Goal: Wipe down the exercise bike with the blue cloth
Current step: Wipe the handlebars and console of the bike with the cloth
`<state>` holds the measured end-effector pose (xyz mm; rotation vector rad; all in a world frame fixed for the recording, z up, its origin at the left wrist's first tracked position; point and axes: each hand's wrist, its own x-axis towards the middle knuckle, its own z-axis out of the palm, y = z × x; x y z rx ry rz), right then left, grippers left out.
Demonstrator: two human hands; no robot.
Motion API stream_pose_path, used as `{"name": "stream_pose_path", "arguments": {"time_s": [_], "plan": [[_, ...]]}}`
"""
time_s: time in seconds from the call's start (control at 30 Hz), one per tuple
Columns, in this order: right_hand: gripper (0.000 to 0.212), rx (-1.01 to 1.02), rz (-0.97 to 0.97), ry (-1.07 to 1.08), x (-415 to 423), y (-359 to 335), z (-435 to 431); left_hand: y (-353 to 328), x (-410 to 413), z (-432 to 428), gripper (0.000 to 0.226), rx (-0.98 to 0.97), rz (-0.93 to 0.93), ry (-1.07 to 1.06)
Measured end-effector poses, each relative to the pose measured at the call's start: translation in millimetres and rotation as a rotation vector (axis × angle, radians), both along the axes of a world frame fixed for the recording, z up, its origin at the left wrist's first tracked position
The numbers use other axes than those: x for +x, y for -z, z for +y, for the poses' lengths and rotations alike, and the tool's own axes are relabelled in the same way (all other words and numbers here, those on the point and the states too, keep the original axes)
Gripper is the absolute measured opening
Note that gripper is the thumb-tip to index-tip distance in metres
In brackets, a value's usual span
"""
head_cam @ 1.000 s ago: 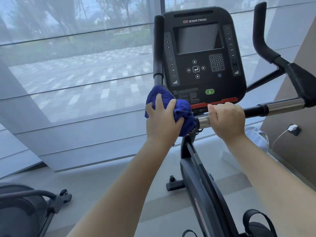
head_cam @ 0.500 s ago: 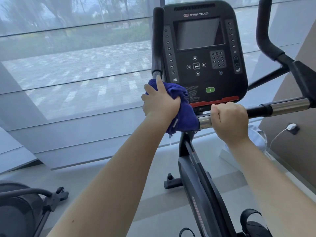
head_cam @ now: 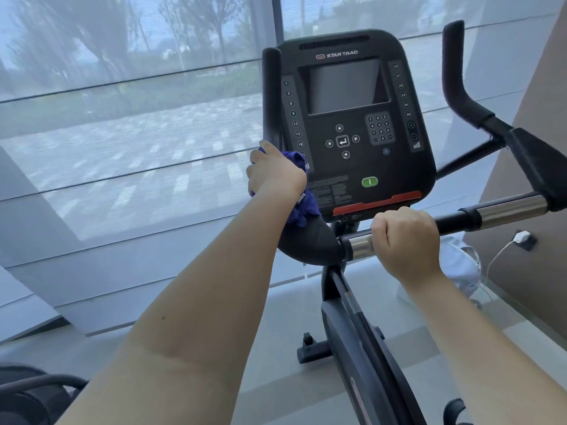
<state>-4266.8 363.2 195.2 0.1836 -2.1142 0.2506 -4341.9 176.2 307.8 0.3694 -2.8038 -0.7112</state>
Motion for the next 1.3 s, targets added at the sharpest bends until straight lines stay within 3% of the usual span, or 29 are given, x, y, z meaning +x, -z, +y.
{"name": "stream_pose_path", "arguments": {"time_s": [0.27, 0.43, 0.57, 0.97, 1.17, 1.3], "plan": [[0.037, -0.022, -0.014, -0.012, -0.4, -0.6, 0.0, 9.0, 16.3, -4.6, 0.083, -0.009, 0.033, 0.06], [0.034, 0.016, -0.02, 0.025, -1.9, 0.4, 0.5, 27.6, 52.0, -6.5, 0.055, -0.229, 0.129, 0.186], [0.033, 0.023, -0.01, 0.036, 0.2, -0.4, -0.3, 42.1, 77.7, -14.8, 0.044, -0.274, 0.232, 0.318], [0.034, 0.021, -0.049, 0.047, 1.2, 2.6, 0.2, 100.1, 138.9, -9.9, 0.058, -0.407, 0.521, 0.457], [0.035, -0.009, -0.05, 0.045, -1.0, 5.8, 1.7, 105.4, 123.8, -5.9, 0.066, -0.414, 0.566, 0.423], [0.035, 0.016, -0.045, 0.006, 0.4, 5.1, 3.3, 96.2, 104.3, -20.8, 0.073, -0.458, 0.598, 0.522]]}}
